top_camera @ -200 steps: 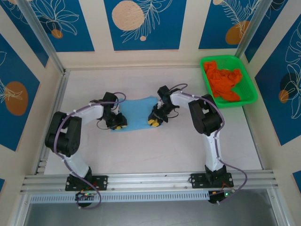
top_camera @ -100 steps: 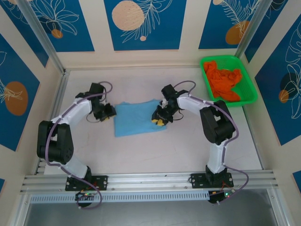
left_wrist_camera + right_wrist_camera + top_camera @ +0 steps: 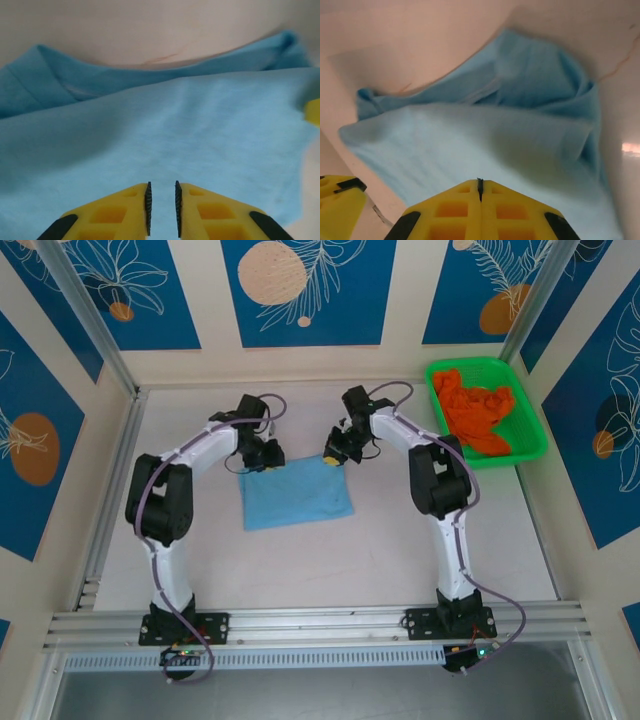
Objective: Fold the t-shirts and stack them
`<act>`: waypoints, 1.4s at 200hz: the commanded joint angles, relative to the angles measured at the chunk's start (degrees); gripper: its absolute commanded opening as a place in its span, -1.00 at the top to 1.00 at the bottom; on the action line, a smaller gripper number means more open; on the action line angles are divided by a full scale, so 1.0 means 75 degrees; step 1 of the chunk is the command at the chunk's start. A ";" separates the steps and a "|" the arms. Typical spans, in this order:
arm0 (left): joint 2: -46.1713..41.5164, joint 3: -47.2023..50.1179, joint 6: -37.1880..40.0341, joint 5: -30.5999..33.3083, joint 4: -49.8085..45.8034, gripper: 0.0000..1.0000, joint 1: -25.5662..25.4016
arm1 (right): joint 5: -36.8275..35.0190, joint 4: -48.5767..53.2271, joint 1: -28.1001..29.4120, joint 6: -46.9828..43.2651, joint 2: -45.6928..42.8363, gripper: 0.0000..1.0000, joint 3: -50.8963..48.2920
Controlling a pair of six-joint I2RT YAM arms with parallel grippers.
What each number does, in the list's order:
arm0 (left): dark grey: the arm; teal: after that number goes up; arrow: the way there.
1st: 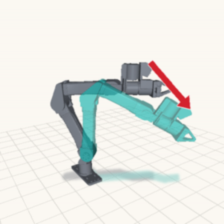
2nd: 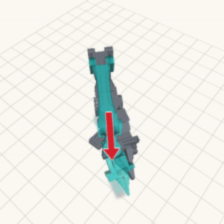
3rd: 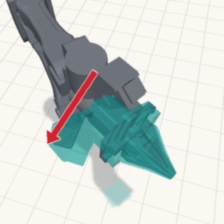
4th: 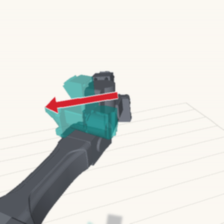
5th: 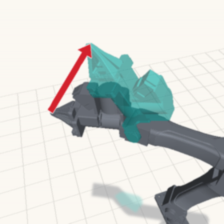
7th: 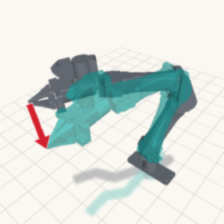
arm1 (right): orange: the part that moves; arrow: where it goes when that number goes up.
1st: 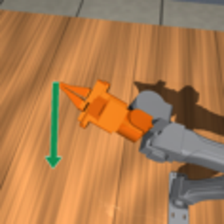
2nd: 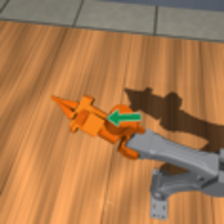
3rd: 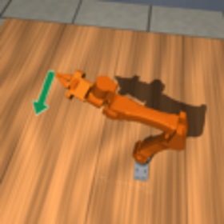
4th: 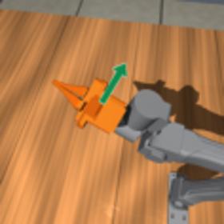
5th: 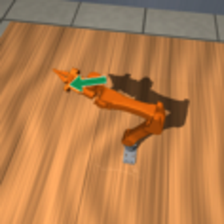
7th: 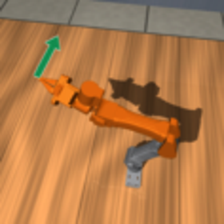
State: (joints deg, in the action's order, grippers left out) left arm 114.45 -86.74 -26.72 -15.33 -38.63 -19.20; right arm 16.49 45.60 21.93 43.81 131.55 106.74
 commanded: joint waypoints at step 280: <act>0.0340 0.0576 0.0714 0.0040 0.0505 -0.30 0.0826 | -0.0196 0.0202 -0.0583 -0.0486 -0.6497 -0.23 -0.4550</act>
State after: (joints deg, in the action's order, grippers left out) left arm 114.43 -80.18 -24.08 -16.84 -35.48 -13.26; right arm 15.64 46.78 16.97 41.91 87.85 75.83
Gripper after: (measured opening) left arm 0.726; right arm 0.614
